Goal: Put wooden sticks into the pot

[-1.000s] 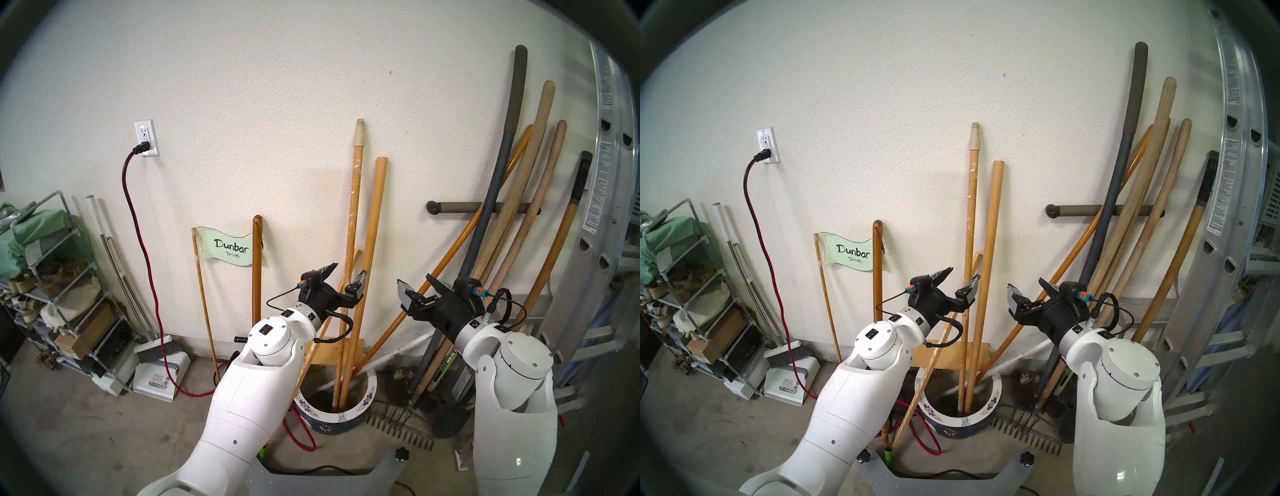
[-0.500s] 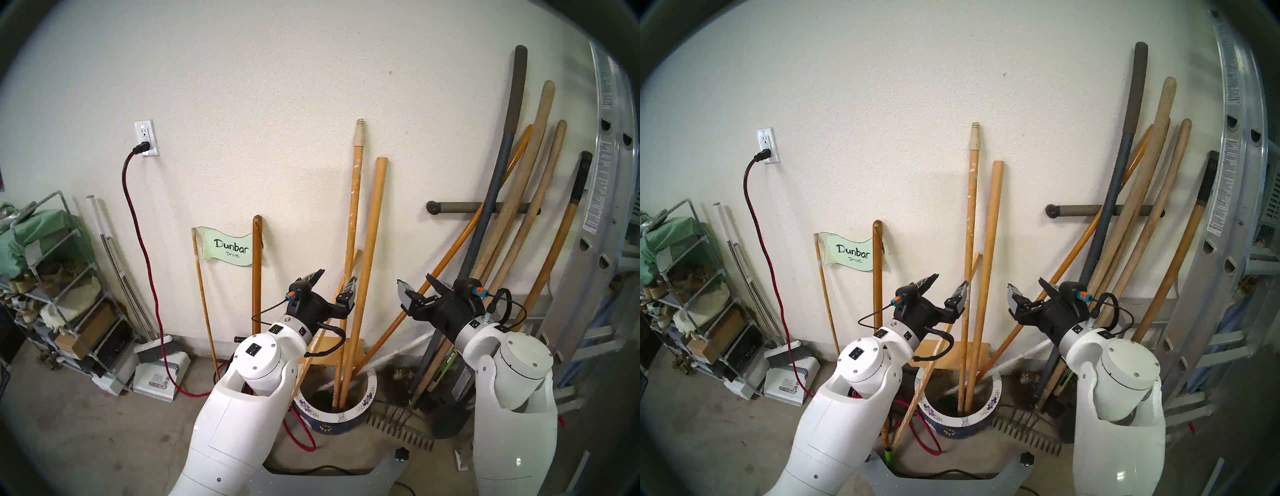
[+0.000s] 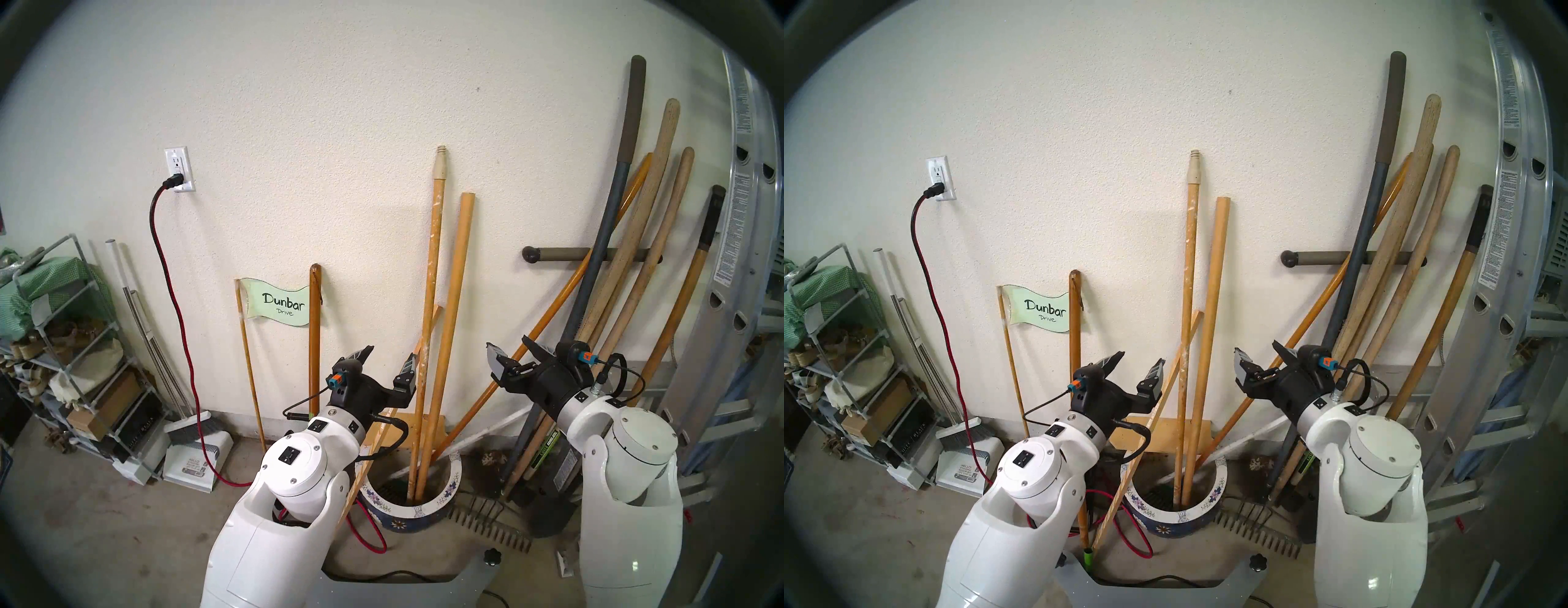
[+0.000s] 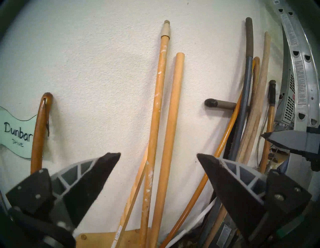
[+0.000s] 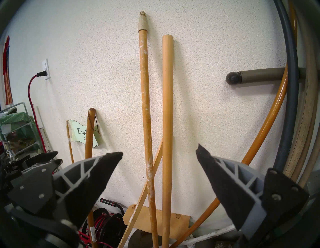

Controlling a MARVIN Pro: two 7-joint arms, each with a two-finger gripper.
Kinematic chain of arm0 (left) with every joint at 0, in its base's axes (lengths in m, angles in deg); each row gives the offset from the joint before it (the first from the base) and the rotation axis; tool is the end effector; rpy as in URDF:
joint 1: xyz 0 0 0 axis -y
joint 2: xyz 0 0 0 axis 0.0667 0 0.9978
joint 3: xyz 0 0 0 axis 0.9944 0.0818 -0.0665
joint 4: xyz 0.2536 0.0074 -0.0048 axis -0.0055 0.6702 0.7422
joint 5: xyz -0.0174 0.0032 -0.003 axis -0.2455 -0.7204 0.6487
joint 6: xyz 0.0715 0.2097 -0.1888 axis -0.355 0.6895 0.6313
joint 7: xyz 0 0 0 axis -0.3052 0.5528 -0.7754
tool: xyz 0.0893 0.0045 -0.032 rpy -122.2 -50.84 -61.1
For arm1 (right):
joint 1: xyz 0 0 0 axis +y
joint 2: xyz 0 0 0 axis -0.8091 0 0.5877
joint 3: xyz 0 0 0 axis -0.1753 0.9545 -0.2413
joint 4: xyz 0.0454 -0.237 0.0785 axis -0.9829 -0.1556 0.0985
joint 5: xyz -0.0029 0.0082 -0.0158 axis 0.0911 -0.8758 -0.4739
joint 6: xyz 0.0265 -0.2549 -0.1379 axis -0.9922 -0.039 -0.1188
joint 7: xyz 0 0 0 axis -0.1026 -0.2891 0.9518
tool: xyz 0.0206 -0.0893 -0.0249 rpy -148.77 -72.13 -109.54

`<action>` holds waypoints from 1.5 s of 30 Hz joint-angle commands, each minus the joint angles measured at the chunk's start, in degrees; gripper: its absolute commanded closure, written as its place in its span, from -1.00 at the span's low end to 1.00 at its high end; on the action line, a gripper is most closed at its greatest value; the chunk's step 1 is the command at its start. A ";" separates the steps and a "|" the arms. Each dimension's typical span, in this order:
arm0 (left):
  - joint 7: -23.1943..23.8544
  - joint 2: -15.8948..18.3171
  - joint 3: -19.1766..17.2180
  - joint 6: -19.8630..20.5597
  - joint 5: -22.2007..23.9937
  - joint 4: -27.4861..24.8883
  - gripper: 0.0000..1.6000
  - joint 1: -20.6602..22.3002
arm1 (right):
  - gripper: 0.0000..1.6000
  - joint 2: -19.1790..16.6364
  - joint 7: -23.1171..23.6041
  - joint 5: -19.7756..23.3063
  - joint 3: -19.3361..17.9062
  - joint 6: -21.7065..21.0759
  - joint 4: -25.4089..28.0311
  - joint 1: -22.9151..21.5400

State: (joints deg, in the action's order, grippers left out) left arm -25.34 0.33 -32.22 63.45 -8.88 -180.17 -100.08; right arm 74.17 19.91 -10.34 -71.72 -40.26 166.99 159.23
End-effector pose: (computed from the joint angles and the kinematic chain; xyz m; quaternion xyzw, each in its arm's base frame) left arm 0.3230 -0.1021 -0.2397 0.7081 -0.0744 0.6702 0.2093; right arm 0.3145 -0.0307 -0.1812 -0.7459 -0.0737 -0.6490 0.1304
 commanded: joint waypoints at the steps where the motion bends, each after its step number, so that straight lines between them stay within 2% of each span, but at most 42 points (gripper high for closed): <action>1: -0.88 -0.13 0.14 1.01 0.16 -1.56 -1.00 -2.50 | -1.00 -0.15 0.04 -0.08 0.00 -0.15 0.06 -0.01; 45: -1.38 0.21 0.48 0.11 0.16 -1.09 -1.00 -2.13 | -1.00 -0.16 0.04 -0.08 0.00 -0.16 0.06 -0.01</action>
State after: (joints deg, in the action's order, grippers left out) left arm -26.67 0.47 -31.71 63.50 -8.56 -180.78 -102.33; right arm 74.16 19.91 -10.34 -71.72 -40.27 166.99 159.23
